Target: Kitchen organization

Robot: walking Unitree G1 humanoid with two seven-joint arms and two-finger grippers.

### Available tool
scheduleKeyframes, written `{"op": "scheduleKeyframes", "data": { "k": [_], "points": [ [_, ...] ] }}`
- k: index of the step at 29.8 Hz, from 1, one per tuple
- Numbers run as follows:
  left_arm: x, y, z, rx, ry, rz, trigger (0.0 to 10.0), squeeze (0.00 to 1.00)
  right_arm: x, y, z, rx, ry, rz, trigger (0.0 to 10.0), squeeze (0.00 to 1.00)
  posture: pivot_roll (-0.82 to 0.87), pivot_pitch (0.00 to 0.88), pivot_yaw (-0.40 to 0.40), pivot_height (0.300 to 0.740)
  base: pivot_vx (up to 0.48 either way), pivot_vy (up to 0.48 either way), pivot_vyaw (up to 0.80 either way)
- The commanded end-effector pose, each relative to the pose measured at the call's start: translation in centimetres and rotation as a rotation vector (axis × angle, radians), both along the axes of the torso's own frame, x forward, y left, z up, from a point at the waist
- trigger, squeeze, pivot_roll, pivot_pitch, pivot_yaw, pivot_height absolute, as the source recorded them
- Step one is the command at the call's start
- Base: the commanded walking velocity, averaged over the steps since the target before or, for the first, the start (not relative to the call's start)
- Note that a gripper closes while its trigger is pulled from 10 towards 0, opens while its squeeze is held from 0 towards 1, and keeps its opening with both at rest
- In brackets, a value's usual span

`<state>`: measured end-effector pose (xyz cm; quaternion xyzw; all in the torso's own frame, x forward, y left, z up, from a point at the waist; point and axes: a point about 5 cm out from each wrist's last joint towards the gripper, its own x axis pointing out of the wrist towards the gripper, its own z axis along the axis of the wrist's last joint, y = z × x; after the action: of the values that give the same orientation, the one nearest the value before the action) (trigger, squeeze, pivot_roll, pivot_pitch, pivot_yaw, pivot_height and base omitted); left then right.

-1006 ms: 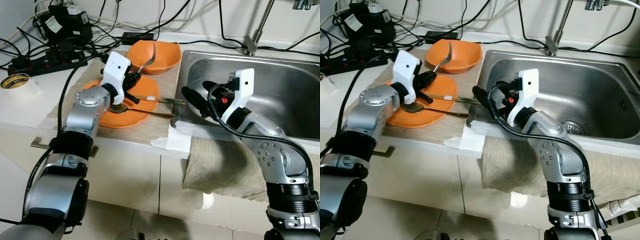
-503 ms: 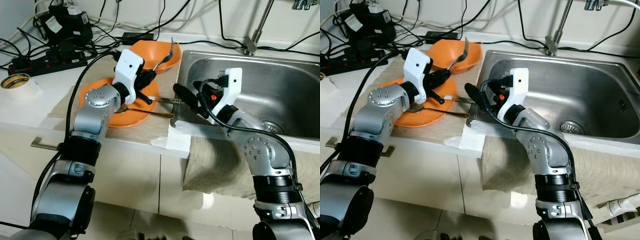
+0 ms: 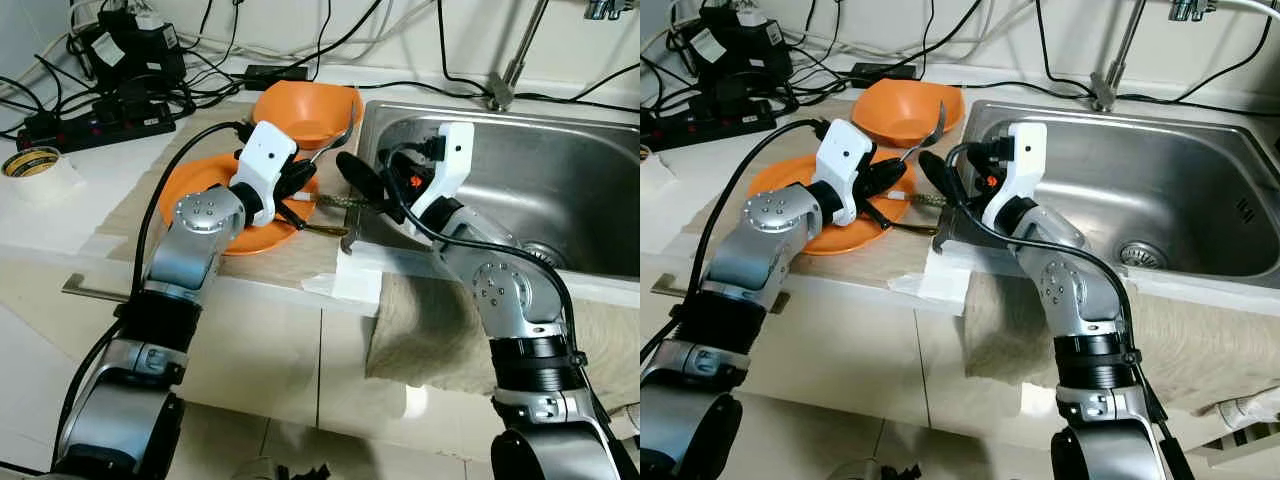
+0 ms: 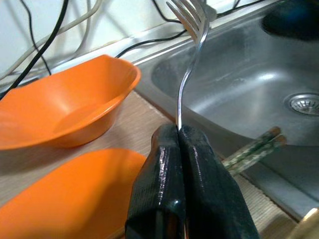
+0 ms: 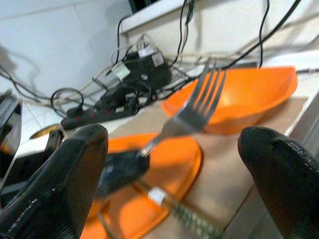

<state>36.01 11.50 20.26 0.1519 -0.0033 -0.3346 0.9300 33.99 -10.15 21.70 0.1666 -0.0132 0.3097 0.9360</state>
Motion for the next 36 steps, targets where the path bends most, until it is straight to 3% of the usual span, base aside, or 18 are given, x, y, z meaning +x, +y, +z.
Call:
{"op": "scheduleKeyframes", "data": {
  "k": [1, 9, 18, 36],
  "points": [
    [-0.2, 0.0, 0.4, 0.012, -0.014, -0.007, 0.0, 0.00, 0.3, -0.5, 0.2, 0.009, -0.007, -0.035, 10.0, 0.00, -0.01, 0.000, 0.024, 0.732, 0.000, 0.000, 0.00],
    [-0.3, 0.0, 0.7, 0.015, -0.024, -0.013, 0.0, 0.00, 0.6, -0.7, 0.1, 0.001, -0.007, -0.052, 10.0, 0.00, -0.01, 0.000, 0.023, 0.732, 0.000, 0.000, 0.00],
    [-1.5, -1.5, 2.0, 0.017, -0.089, -0.081, 0.0, 0.00, 1.3, -0.4, -0.3, 0.005, 0.008, -0.075, 10.0, 0.00, 0.00, 0.000, 0.021, 0.732, 0.000, 0.000, 0.00],
    [-2.3, -2.5, 1.7, 0.040, -0.105, -0.124, 0.0, 0.00, 2.1, 0.3, 0.6, 0.037, -0.005, -0.079, 10.0, 0.00, 0.00, 0.000, 0.019, 0.732, 0.000, 0.000, 0.00]
  ]
}}
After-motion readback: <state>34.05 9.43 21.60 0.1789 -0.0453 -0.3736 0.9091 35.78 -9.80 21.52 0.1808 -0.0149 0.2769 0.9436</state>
